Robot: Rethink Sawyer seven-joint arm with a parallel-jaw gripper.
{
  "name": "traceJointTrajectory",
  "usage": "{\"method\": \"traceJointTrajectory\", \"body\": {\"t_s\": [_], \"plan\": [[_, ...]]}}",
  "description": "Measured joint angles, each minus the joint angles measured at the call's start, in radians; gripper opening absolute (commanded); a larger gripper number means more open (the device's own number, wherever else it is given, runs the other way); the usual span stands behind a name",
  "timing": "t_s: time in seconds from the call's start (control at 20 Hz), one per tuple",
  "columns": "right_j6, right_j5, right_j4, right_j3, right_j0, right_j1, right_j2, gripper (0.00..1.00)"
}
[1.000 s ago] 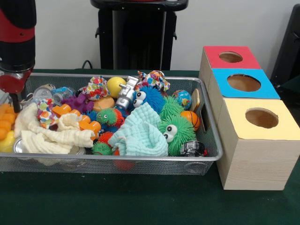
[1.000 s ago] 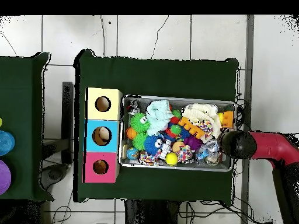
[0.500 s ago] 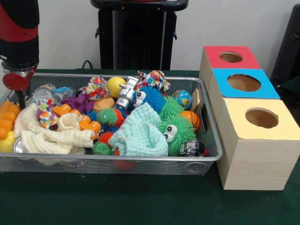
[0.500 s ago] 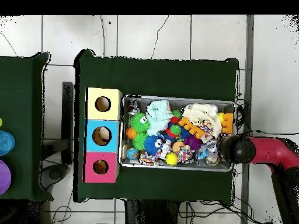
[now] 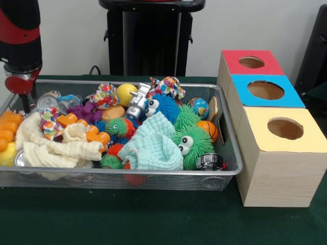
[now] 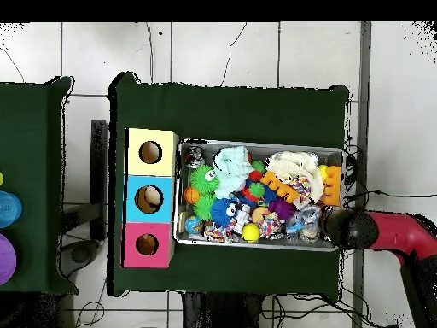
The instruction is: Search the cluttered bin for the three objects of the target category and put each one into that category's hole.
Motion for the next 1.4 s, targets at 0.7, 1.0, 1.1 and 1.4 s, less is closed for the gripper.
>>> {"method": "traceJointTrajectory", "body": {"t_s": [0.7,1.0,1.1,1.4], "plan": [[0.000,0.000,0.000,0.000,0.023,0.000,-0.002,1.00],[0.000,0.000,0.000,-0.002,0.023,0.001,-0.002,1.00],[0.000,-0.001,0.000,-0.004,0.024,0.001,-0.002,1.00],[0.000,-0.023,0.000,-0.017,0.030,0.002,-0.002,1.00]]}}
